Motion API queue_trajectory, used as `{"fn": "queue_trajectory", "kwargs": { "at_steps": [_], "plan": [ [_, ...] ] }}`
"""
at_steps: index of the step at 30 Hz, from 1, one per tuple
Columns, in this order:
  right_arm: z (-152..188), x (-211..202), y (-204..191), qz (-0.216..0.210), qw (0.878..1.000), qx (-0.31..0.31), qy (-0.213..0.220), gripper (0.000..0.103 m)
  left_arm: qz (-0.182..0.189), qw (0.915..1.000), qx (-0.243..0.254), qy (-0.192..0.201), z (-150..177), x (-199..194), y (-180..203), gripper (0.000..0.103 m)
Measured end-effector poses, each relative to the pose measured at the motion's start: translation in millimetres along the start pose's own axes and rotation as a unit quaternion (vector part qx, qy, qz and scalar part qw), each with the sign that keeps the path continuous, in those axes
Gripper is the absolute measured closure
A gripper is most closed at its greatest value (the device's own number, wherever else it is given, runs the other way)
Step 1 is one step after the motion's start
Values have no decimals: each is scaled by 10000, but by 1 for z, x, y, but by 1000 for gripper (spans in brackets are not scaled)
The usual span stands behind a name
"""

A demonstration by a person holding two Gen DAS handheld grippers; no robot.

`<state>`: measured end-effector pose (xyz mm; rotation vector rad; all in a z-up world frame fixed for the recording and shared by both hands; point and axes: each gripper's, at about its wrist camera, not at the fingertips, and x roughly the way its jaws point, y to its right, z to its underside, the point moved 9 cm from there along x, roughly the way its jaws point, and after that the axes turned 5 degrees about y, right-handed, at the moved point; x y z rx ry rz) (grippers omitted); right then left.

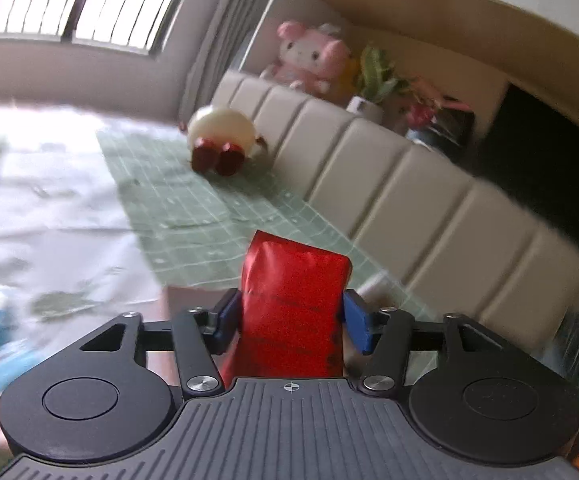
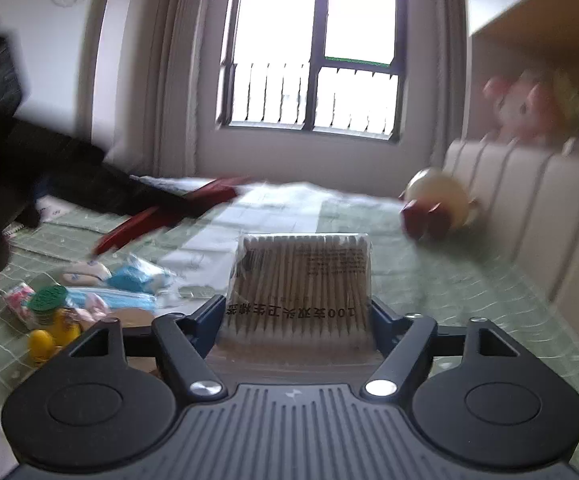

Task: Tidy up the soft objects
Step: 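Carry the red packet and cotton swabs into the pink box and release both, then grasp the beige round pouch with the left gripper while the right grasps the blue mask bag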

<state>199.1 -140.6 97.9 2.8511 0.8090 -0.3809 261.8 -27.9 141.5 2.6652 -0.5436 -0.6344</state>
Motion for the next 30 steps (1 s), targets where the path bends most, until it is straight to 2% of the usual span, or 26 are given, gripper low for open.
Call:
{"fn": "queue_trajectory", "kwargs": {
  "at_steps": [1, 2, 4, 6, 9, 11, 12, 14, 16, 19, 21, 24, 26, 28, 30],
  "plan": [
    [8, 19, 11, 24, 9998, 69, -191, 27, -29, 9998, -130, -158, 1, 26, -10, 34],
    [17, 31, 20, 127, 9992, 198, -335, 27, -154, 9985, -201, -487, 10, 55, -20, 33],
    [33, 46, 36, 270, 9970, 560, -469, 27, -480, 9933, -125, -1039, 30, 93, -38, 33],
    [44, 46, 43, 182, 9958, 772, -456, 27, -701, 9899, -4, -1234, 45, 111, -49, 36],
    [57, 47, 51, 322, 9945, 775, -633, 27, -463, 9895, -85, -1369, 54, 120, -47, 38],
    [63, 48, 49, 498, 9938, 630, -766, 27, -332, 9865, 326, -1569, 58, 120, -34, 38],
    [64, 47, 50, 606, 9933, 587, -785, 27, -255, 9867, 414, -1549, 57, 117, -29, 38],
    [57, 41, 48, 734, 9920, 667, -776, 27, -149, 9936, 301, -1078, 43, 96, -27, 38],
    [43, 40, 39, 679, 9911, 767, -855, 27, -115, 9984, 113, -549, 27, 62, -35, 38],
    [16, 30, 11, 559, 9920, 617, -949, 27, -465, 9986, 116, -201, 15, 10, -62, 38],
    [-10, 30, -15, 333, 9932, 641, -916, 27, -767, 9970, 141, 1, 12, -35, -90, 38],
    [-57, 46, -64, -366, 9894, 956, -1026, 27, -1378, 9897, -78, 385, 5, -105, -142, 38],
    [-88, 70, -100, -878, 9793, 1275, -1301, 27, -1806, 9814, -456, 473, 0, -142, -184, 38],
    [-108, 101, -134, -1308, 9658, 1521, -1644, 26, -2118, 9746, -664, 279, -5, -161, -219, 38],
    [-117, 133, -165, -1453, 9569, 1565, -1968, 26, -2503, 9657, -685, -28, -2, -165, -254, 38]
  ]
}}
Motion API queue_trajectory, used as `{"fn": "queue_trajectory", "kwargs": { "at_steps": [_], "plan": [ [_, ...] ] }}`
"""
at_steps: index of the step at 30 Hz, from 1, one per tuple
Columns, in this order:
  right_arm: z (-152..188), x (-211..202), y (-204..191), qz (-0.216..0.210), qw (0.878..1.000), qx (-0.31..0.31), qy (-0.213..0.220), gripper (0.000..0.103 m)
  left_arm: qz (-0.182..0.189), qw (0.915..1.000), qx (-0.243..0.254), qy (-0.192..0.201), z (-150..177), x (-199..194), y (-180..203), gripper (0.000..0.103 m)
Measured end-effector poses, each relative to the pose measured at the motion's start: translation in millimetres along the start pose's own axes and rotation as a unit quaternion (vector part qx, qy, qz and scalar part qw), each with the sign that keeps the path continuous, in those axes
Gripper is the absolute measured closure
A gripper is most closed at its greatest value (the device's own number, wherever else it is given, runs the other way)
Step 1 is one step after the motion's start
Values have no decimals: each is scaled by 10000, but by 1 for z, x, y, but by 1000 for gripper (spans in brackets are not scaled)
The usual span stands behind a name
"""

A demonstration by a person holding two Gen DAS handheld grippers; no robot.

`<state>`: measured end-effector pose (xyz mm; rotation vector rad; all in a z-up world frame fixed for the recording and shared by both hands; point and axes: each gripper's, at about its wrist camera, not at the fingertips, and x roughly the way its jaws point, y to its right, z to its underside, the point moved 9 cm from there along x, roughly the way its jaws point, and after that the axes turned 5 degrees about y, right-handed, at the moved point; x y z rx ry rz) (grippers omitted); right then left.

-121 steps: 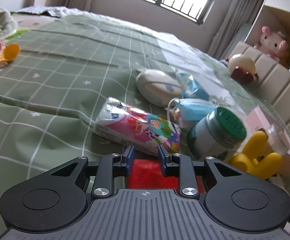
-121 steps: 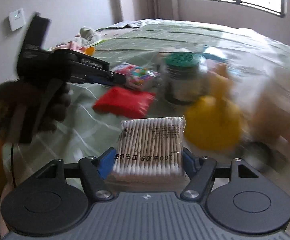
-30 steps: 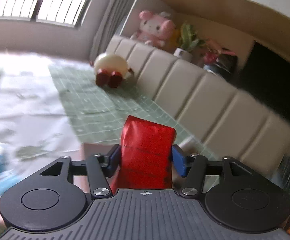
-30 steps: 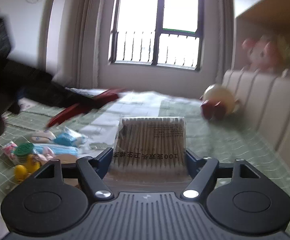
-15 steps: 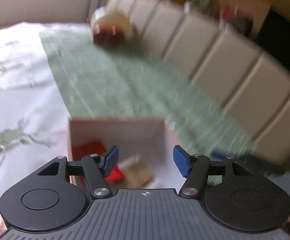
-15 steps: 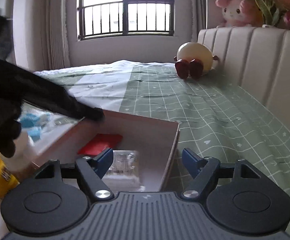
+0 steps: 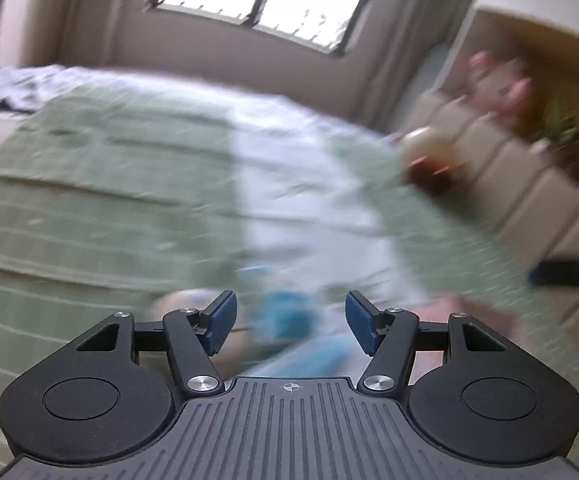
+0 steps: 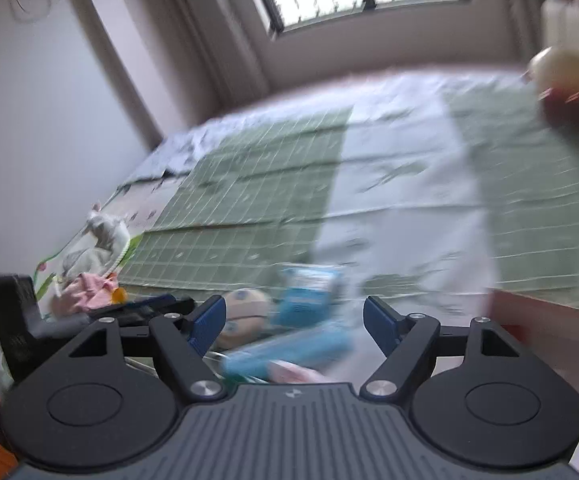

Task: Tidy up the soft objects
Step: 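Grasp the beige round pouch with the left gripper while the right grasps the blue mask bag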

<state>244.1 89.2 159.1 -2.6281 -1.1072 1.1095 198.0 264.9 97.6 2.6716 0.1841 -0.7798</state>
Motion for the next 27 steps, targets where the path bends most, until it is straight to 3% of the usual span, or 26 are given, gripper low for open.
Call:
{"fn": "queue_trajectory", "kwargs": {
  "at_steps": [5, 8, 12, 16, 20, 23, 27],
  "plan": [
    [-2, 111, -23, 432, 9953, -73, -866, 26, -394, 9980, -2, -502, 14, 61, -52, 38],
    [12, 152, -17, 732, 9896, -100, -1233, 26, -341, 9962, -266, -762, 28, 88, -75, 38],
    [21, 182, -4, 732, 9872, -17, -1420, 26, -242, 9942, -606, -856, 39, 104, -108, 35],
    [25, 221, 12, 952, 9827, 105, -1583, 26, 417, 9881, -1134, -952, 46, 109, -121, 38],
    [39, 259, 25, 1252, 9729, 240, -1930, 27, 1124, 9778, -1257, -1240, 59, 110, -120, 38],
    [55, 277, 31, 1229, 9644, 600, -2264, 51, 1481, 9688, -1465, -1345, 62, 117, -115, 38],
    [61, 283, 28, 1275, 9637, 440, -2304, 51, 1565, 9654, -1747, -1137, 57, 136, -108, 36]
  ]
}}
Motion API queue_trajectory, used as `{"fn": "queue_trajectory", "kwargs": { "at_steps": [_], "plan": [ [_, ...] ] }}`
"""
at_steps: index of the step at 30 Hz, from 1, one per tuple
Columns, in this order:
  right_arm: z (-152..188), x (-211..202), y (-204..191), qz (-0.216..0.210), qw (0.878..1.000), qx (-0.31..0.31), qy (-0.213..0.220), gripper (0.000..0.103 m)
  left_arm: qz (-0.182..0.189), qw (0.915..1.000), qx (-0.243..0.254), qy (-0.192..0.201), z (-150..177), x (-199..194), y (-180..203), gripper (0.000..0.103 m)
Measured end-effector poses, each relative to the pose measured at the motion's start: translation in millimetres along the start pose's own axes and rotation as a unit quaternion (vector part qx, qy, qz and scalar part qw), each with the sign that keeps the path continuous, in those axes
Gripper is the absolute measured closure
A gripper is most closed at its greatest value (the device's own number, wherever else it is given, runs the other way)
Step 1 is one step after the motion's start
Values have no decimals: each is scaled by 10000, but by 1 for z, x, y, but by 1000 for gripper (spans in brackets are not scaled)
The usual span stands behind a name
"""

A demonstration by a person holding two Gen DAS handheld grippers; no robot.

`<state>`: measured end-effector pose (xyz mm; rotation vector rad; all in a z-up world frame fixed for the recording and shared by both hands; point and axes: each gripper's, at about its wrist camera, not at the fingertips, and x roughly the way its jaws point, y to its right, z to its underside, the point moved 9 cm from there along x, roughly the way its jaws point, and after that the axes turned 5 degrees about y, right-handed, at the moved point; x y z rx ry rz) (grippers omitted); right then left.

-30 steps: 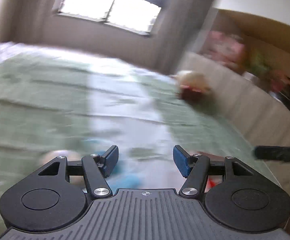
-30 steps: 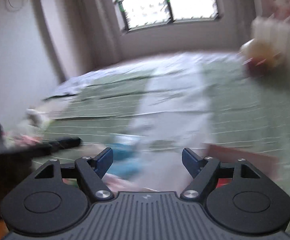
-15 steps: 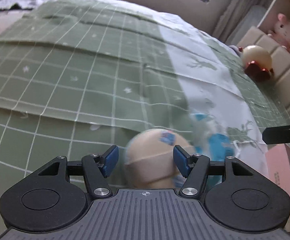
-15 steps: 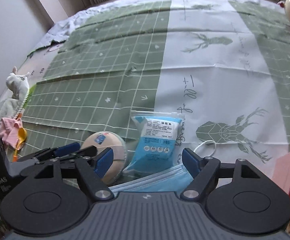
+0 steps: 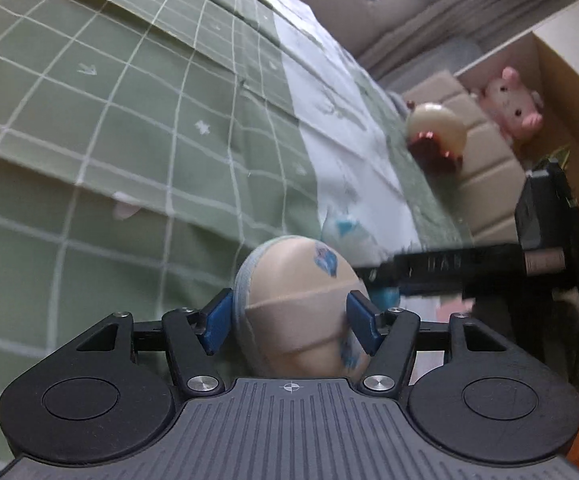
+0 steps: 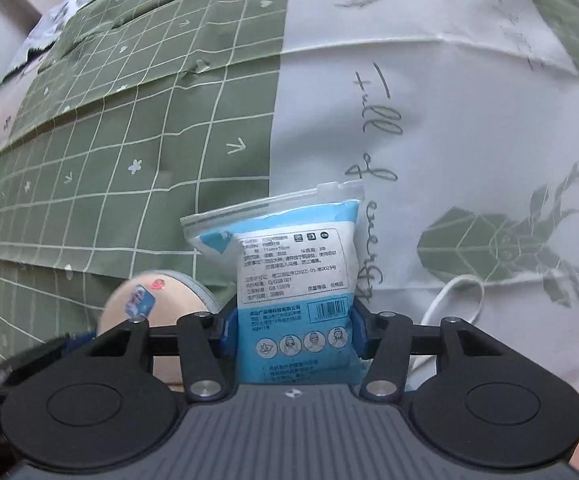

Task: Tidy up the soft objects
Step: 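Grasp the beige round pouch with the left gripper while the right grasps the blue mask bag, then lower the beige pouch and blue mask bag into the pink box and release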

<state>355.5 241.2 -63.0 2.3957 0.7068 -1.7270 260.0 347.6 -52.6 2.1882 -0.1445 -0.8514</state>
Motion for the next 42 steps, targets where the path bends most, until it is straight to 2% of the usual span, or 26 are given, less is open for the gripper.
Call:
{"fn": "queue_trajectory", "kwargs": {
  "at_steps": [4, 6, 7, 8, 9, 10, 11, 13, 16, 19, 22, 25, 30, 33, 38, 42],
  "plan": [
    [1, 0, 4, -62, 10000, 42, -23, 51, 117, 9999, 110, -64, 0, 13, 15, 25],
    [0, 0, 5, -137, 9999, 52, -27, 51, 238, 9994, 99, -223, 3, 17, 21, 25],
    [1, -1, 5, -164, 9999, 12, -21, 51, 366, 9986, 14, -375, 5, 18, 25, 36],
    [1, -2, 5, -172, 9998, -40, -11, 51, 535, 9971, -148, -515, 8, 19, 26, 57],
    [2, -2, 4, -179, 9998, -83, -8, 51, 728, 9951, -299, -593, 10, 19, 29, 55],
    [2, -2, 5, -178, 9998, -97, -10, 51, 799, 9945, -307, -597, 11, 17, 31, 57],
    [2, -3, 5, -197, 9998, -86, -20, 51, 763, 9952, -195, -581, 12, 16, 33, 59],
    [2, -3, 6, -227, 9997, -30, -30, 52, 466, 9975, -45, -529, 14, 19, 29, 58],
    [3, -9, 11, -238, 9996, 106, -45, 52, 365, 9988, -208, -269, 13, 21, 28, 58],
    [6, -21, 16, -143, 9999, 19, 22, 52, 84, 9996, -245, -102, 12, 16, 30, 58],
    [9, -43, 18, -178, 9997, -12, 175, 53, -406, 9990, 96, 150, 4, -3, 36, 59],
    [4, -83, 10, -409, 9974, -69, 586, 53, -516, 9969, 317, 498, -11, -38, 55, 59],
    [3, -181, 2, -856, 9860, -388, 1375, 53, -389, 9898, 957, 986, -31, -98, 134, 59],
    [10, -245, 15, -1016, 9756, -513, 1878, 53, -127, 9855, 1244, 1144, -31, -111, 195, 59],
    [32, -326, 77, -1009, 9623, -424, 2489, 53, 242, 9844, 1542, 812, -8, -81, 286, 59],
    [54, -362, 149, -841, 9555, -111, 2825, 53, 448, 9819, 1808, 330, 30, -33, 346, 59]
  ]
}}
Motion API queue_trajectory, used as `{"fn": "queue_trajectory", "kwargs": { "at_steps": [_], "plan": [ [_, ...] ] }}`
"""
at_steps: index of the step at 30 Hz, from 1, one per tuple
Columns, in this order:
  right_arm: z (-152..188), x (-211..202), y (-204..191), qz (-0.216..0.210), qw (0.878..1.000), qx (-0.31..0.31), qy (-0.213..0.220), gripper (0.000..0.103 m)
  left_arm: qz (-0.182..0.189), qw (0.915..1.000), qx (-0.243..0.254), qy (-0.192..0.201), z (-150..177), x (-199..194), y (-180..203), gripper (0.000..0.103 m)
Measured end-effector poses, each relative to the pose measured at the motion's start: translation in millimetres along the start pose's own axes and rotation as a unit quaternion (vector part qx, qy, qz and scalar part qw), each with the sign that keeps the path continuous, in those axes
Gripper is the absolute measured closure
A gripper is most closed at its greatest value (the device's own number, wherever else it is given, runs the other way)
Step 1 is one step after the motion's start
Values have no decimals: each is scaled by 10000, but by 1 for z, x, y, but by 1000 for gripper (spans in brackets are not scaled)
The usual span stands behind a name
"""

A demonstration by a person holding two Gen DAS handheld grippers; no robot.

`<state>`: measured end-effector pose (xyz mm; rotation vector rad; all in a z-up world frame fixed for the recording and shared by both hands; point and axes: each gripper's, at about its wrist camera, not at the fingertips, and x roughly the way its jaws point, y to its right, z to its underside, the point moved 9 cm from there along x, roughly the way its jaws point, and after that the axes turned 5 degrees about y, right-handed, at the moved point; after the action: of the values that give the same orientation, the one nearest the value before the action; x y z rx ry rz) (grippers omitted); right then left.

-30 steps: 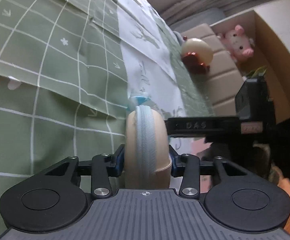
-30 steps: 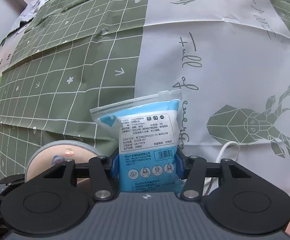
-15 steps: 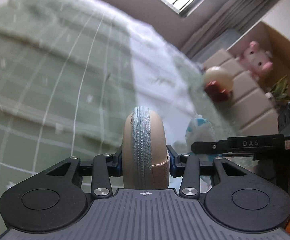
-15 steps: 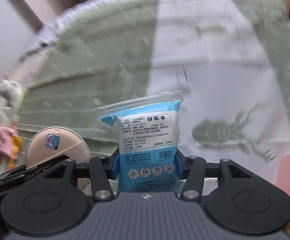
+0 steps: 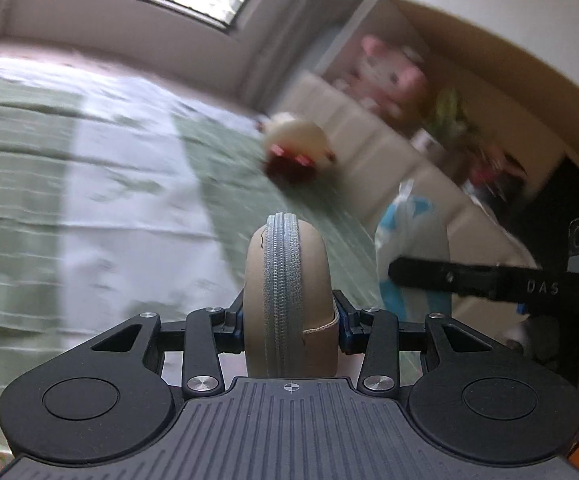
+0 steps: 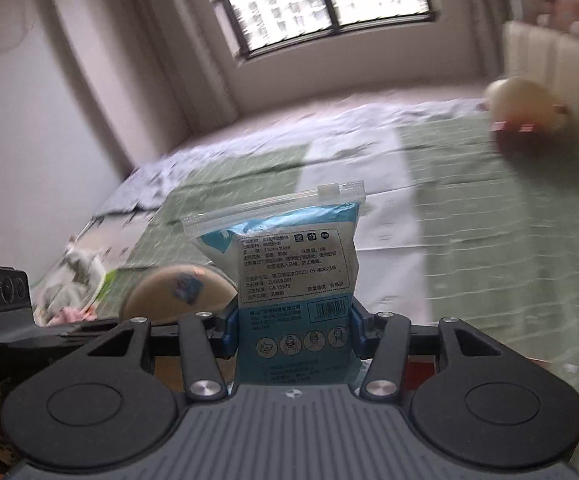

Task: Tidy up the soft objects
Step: 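Lower the beige pouch and blue mask bag into the pink box and release, then move the left gripper to the pink tissue pack and grasp it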

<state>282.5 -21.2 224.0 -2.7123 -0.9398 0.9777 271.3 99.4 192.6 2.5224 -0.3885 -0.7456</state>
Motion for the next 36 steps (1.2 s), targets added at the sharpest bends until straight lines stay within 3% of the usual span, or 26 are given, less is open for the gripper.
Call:
{"fn": "queue_trajectory", "kwargs": {
  "at_steps": [5, 10, 13, 16, 19, 22, 27, 32, 36],
  "plan": [
    [25, -17, 91, 493, 9978, 447, -45, 53, 183, 9978, -4, -637, 42, 70, 47, 59],
    [70, 5, 160, 734, 9910, 1048, -385, 53, 271, 9925, -378, -1129, 91, 135, 56, 58],
    [96, 25, 190, 815, 9862, 1333, -553, 52, 37, 9899, -265, -1389, 116, 164, 53, 58],
    [115, 40, 207, 548, 9857, 1445, -672, 50, -467, 9903, 65, -1309, 124, 177, 48, 58],
    [125, 49, 223, 787, 9827, 1542, -662, 44, -503, 9922, 356, -1084, 119, 175, 51, 58],
    [127, 50, 224, 683, 9830, 1592, -605, 44, -541, 9936, 645, -750, 107, 166, 59, 58],
    [113, 32, 203, 314, 9900, 1363, -165, 43, -372, 9967, 651, -320, 96, 144, 68, 58],
    [102, 3, 162, 660, 9966, 293, 388, 42, -274, 9963, 813, -13, 100, 101, 65, 58],
    [107, -18, 117, 913, 9906, -649, 785, 37, -280, 9950, 901, 320, 111, 54, 56, 58]
  ]
}}
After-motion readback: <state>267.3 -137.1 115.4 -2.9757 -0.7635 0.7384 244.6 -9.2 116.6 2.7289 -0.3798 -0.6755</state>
